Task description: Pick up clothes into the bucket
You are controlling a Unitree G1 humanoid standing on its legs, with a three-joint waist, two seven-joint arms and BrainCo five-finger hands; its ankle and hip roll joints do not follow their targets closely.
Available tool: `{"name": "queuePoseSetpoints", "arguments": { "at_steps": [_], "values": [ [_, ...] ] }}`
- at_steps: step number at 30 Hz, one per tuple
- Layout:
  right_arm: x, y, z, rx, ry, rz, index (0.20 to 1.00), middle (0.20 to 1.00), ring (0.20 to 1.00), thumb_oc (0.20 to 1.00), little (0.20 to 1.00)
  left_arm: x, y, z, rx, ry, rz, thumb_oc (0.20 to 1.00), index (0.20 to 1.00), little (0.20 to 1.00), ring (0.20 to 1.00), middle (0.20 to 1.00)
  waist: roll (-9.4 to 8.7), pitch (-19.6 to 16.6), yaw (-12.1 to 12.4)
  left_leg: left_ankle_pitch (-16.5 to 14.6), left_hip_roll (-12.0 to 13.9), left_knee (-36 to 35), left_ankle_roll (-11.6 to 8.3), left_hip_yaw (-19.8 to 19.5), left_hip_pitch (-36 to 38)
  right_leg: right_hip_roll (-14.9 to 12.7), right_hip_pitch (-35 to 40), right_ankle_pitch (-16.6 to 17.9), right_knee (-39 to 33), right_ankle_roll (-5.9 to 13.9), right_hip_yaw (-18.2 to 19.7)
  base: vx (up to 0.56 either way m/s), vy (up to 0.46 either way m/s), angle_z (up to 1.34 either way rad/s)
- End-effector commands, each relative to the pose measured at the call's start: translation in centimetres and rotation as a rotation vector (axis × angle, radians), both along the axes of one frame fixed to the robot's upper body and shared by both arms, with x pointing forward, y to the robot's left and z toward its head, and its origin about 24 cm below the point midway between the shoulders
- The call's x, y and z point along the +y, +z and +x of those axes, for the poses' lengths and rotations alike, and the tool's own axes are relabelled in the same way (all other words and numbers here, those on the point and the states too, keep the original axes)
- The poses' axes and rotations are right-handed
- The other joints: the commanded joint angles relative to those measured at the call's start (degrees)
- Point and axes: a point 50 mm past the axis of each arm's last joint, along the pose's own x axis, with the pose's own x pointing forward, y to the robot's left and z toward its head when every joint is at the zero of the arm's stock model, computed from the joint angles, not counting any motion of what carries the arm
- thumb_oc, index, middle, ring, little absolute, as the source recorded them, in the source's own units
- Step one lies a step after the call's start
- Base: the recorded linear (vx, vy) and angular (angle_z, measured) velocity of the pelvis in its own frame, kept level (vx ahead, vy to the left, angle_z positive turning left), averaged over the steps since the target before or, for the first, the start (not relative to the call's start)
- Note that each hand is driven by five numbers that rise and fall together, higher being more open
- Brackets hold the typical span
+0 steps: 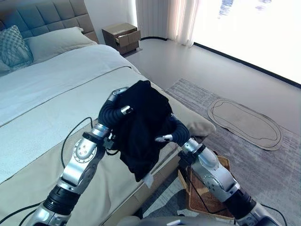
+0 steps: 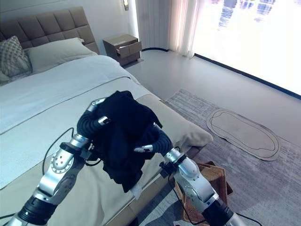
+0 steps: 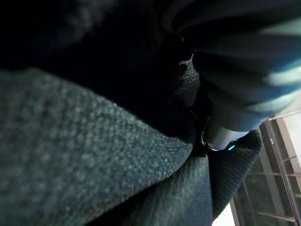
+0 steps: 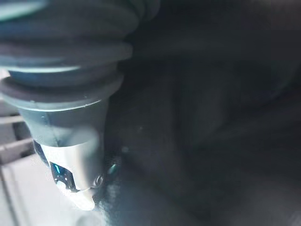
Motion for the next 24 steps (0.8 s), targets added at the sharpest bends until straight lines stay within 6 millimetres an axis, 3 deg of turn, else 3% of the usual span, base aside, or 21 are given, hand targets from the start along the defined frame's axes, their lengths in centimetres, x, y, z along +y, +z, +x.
{"name": "queuePoseSetpoints", "arguments": {
  "at_steps": [1, 2, 9, 13, 21, 22, 23, 24],
  "values": [
    [2.3, 4.8, -0.8, -0.145, 0.168, 0.169, 0.316, 0.316, 0.316, 0.316, 0.316, -0.3, 2.4, 0.1, -0.098, -0.051, -0.061, 0.200, 0.200, 0.200, 0.200, 0.200, -2.40, -1.2, -0.7, -5.3, -1.4, 2.0, 0.80, 2.0, 2.8, -0.1, -2.7, -1.7, 3.5, -0.77, 0.9, 0.00, 0.000, 0.00],
    [2.5, 5.0, -1.0, -0.129, 0.199, 0.188, 0.200, 0.200, 0.200, 0.200, 0.200, -0.5, 2.3, 0.1, -0.087, -0.068, -0.067, 0.200, 0.200, 0.200, 0.200, 0.200, -2.51, -1.2, -0.7, -5.3, -1.3, 2.1, 0.82, 2.0, 2.9, -0.1, -2.6, -1.6, 3.4, -0.76, 0.9, 0.00, 0.000, 0.00],
    [1.7, 5.3, -1.0, -0.124, 0.184, 0.204, 0.200, 0.200, 0.200, 0.200, 0.200, -0.6, 1.7, 0.0, -0.032, -0.103, -0.109, 0.200, 0.200, 0.200, 0.200, 0.200, -2.55, -1.1, -1.0, -5.4, -1.3, 2.1, 0.78, 2.1, 3.1, -0.1, -2.5, -1.5, 3.3, -0.71, 1.2, 0.00, 0.000, 0.00],
    [-0.2, 5.0, -0.7, -0.094, 0.097, 0.222, 0.200, 0.200, 0.200, 0.200, 0.200, -0.7, 1.1, -0.3, 0.043, -0.167, -0.165, 0.200, 0.200, 0.200, 0.200, 0.200, -2.66, -1.1, -1.4, -5.4, -1.2, 2.3, 0.77, 2.1, 3.0, -0.1, -2.5, -1.6, 3.5, -0.68, 1.1, 0.00, 0.000, 0.00],
    [-3.7, 5.0, -0.4, -0.108, -0.064, 0.225, 0.200, 0.200, 0.200, 0.200, 0.200, 0.3, 0.0, -0.5, 0.107, -0.134, -0.233, 0.200, 0.200, 0.200, 0.200, 0.200, -2.81, -1.3, -1.7, -5.5, -1.2, 2.4, 0.81, 1.8, 2.9, -0.1, -2.6, -1.9, 3.8, -0.72, 0.9, 0.00, 0.000, 0.00],
    [-5.0, 5.1, -0.4, -0.122, -0.119, 0.227, 0.200, 0.200, 0.200, 0.200, 0.200, 1.0, -0.4, -0.5, 0.114, -0.087, -0.234, 0.363, 0.363, 0.363, 0.363, 0.363, -2.86, -1.4, -1.7, -5.5, -1.2, 2.4, 0.83, 1.7, 2.9, -0.1, -2.6, -1.9, 3.8, -0.73, 0.8, 0.00, 0.000, 0.00],
    [-5.0, 5.1, -0.4, -0.121, -0.119, 0.227, 0.200, 0.200, 0.200, 0.200, 0.200, 1.0, -0.4, -0.5, 0.114, -0.087, -0.234, 0.536, 0.536, 0.536, 0.536, 0.536, -2.85, -1.4, -1.7, -5.6, -1.2, 2.4, 0.83, 1.7, 2.9, -0.1, -2.6, -1.9, 3.8, -0.73, 0.8, 0.00, 0.000, 0.00],
    [-6.4, 5.2, -0.5, -0.134, -0.188, 0.222, 0.200, 0.200, 0.200, 0.200, 0.200, 2.0, -1.0, -0.6, 0.129, -0.023, -0.233, 1.000, 1.000, 1.000, 1.000, 1.000, -2.88, -1.4, -1.8, -5.6, -1.3, 2.4, 0.86, 1.5, 2.8, -0.1, -2.6, -2.0, 3.9, -0.75, 0.7, 0.00, 0.000, 0.00]
  ]
}}
